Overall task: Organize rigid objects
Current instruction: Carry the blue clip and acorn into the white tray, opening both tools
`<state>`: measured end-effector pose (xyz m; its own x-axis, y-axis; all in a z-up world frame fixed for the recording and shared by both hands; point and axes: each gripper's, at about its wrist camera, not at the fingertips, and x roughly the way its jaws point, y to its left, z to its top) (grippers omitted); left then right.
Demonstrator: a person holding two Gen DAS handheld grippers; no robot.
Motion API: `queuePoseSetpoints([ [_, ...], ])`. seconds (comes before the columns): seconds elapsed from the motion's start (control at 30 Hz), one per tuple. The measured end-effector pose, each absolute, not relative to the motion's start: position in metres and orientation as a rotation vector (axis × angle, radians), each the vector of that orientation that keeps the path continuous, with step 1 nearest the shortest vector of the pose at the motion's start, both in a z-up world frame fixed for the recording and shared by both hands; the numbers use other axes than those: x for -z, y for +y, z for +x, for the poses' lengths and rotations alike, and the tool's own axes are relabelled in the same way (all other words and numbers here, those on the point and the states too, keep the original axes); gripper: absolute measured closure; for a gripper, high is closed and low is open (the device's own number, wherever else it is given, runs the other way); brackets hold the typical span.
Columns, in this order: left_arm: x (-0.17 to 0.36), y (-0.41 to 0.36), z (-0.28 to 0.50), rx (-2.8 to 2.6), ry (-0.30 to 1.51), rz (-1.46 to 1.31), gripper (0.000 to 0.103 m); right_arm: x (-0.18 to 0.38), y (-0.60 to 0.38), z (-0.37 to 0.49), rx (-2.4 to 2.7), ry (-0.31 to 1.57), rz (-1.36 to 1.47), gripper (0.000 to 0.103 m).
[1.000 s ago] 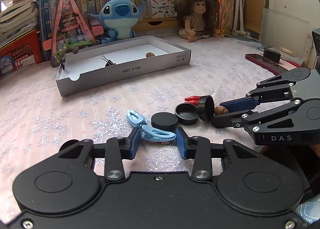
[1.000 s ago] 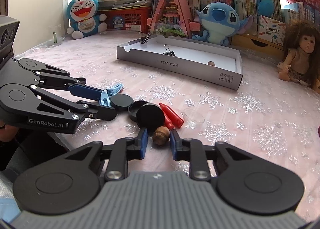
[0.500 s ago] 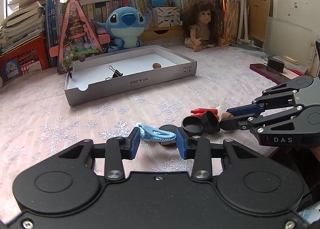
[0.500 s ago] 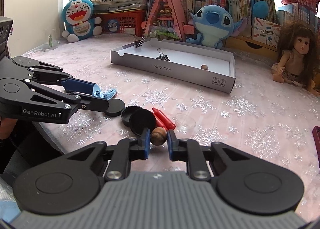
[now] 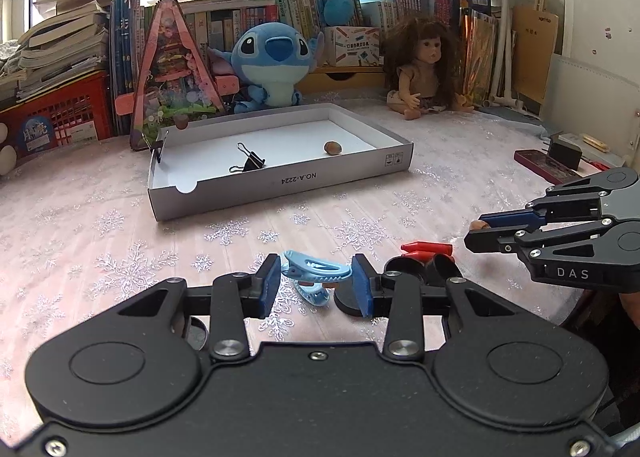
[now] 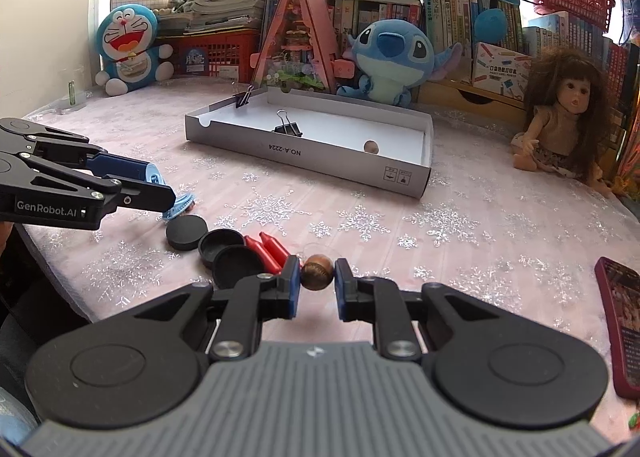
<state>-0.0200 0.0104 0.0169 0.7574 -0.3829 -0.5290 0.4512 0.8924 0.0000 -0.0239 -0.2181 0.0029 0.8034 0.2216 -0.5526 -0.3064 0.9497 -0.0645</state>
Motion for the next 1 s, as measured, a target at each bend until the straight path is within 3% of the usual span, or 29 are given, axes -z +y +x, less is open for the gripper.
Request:
queuePoseSetpoints([
  [1.0, -0.061, 0.006, 0.070, 0.307, 0.510, 0.065, 0.067, -0.039, -0.248, 0.057, -0.114, 0.521, 0.019, 0.081],
])
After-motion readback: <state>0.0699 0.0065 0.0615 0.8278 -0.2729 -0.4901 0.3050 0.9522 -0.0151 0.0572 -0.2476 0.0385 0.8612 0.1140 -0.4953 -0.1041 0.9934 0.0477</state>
